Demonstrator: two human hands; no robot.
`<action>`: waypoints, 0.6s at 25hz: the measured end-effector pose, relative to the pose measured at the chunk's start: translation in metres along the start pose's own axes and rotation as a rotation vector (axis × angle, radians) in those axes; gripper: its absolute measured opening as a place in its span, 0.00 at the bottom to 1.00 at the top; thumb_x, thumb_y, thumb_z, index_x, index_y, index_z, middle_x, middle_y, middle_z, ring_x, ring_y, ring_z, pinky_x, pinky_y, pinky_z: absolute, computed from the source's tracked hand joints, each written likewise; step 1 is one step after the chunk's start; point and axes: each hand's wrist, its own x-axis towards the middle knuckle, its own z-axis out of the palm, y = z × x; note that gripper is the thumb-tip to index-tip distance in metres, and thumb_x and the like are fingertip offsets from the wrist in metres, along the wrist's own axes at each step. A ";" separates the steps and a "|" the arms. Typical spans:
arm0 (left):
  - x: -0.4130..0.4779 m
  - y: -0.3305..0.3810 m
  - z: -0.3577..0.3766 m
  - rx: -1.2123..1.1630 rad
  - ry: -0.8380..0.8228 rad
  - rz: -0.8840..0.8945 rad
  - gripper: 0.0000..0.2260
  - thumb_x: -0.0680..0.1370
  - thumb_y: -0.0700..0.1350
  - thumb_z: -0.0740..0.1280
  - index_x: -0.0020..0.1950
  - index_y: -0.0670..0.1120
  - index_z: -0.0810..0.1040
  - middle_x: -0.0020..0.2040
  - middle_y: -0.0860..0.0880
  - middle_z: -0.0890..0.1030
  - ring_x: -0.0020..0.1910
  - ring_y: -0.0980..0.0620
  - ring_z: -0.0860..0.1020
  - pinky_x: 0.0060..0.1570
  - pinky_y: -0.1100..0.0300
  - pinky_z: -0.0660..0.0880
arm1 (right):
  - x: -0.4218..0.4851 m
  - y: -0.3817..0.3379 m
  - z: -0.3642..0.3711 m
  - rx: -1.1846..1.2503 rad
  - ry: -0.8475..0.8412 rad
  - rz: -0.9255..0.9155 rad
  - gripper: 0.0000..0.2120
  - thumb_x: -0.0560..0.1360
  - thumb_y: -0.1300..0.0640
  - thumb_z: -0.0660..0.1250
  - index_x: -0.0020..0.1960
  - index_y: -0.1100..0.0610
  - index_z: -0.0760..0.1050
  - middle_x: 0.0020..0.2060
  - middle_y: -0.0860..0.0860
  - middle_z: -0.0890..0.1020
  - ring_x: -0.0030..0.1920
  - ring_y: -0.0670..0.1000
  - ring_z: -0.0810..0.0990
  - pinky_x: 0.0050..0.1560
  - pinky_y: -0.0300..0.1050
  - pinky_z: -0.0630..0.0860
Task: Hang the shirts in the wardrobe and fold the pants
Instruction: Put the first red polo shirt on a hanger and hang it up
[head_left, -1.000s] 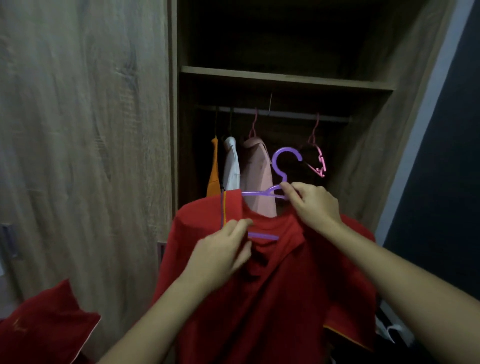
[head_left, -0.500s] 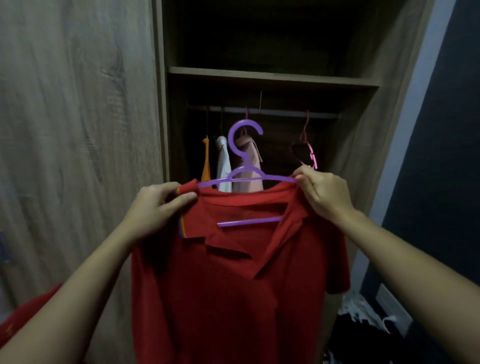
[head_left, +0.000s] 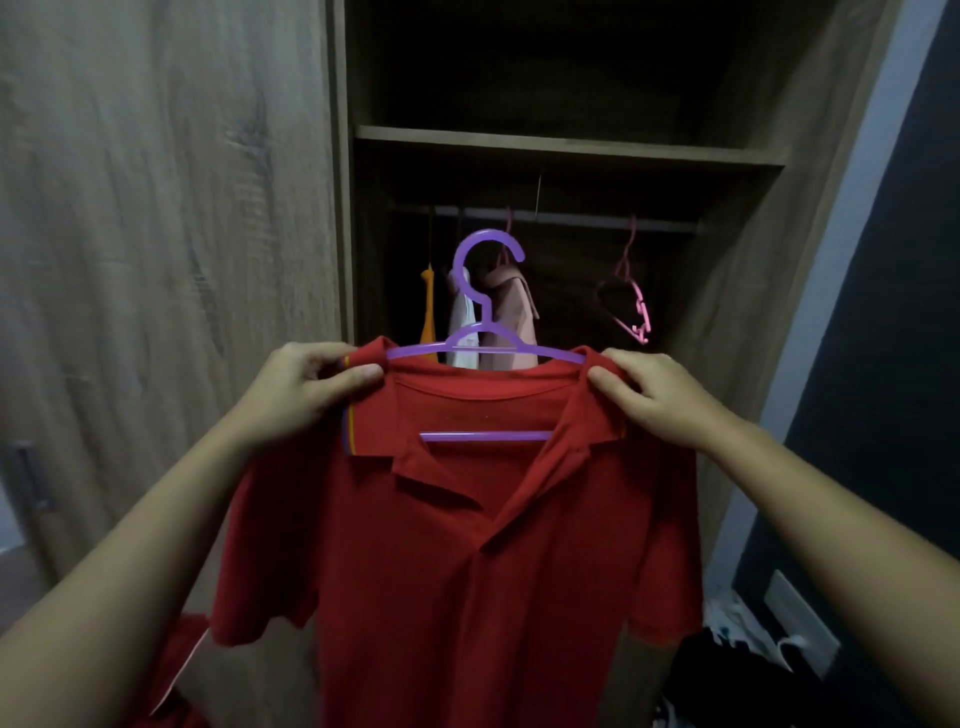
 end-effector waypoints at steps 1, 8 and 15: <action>0.000 0.000 0.000 -0.004 -0.017 0.005 0.06 0.73 0.49 0.69 0.48 0.51 0.83 0.40 0.58 0.84 0.40 0.65 0.78 0.43 0.69 0.75 | 0.003 0.000 0.001 0.108 -0.051 0.038 0.20 0.74 0.37 0.58 0.45 0.53 0.76 0.38 0.49 0.81 0.40 0.48 0.78 0.45 0.53 0.75; 0.000 -0.011 -0.021 -0.045 -0.183 -0.063 0.10 0.71 0.50 0.70 0.52 0.53 0.84 0.45 0.59 0.84 0.45 0.65 0.79 0.48 0.70 0.76 | 0.008 0.008 0.007 0.278 0.089 0.189 0.21 0.66 0.27 0.60 0.45 0.41 0.77 0.38 0.41 0.82 0.41 0.45 0.79 0.50 0.60 0.76; 0.002 -0.019 0.002 0.156 0.049 0.061 0.15 0.65 0.64 0.68 0.41 0.53 0.80 0.33 0.54 0.80 0.32 0.64 0.73 0.34 0.61 0.71 | 0.012 -0.008 0.000 -0.079 0.300 0.035 0.24 0.66 0.38 0.65 0.57 0.48 0.73 0.54 0.50 0.76 0.55 0.51 0.75 0.58 0.51 0.71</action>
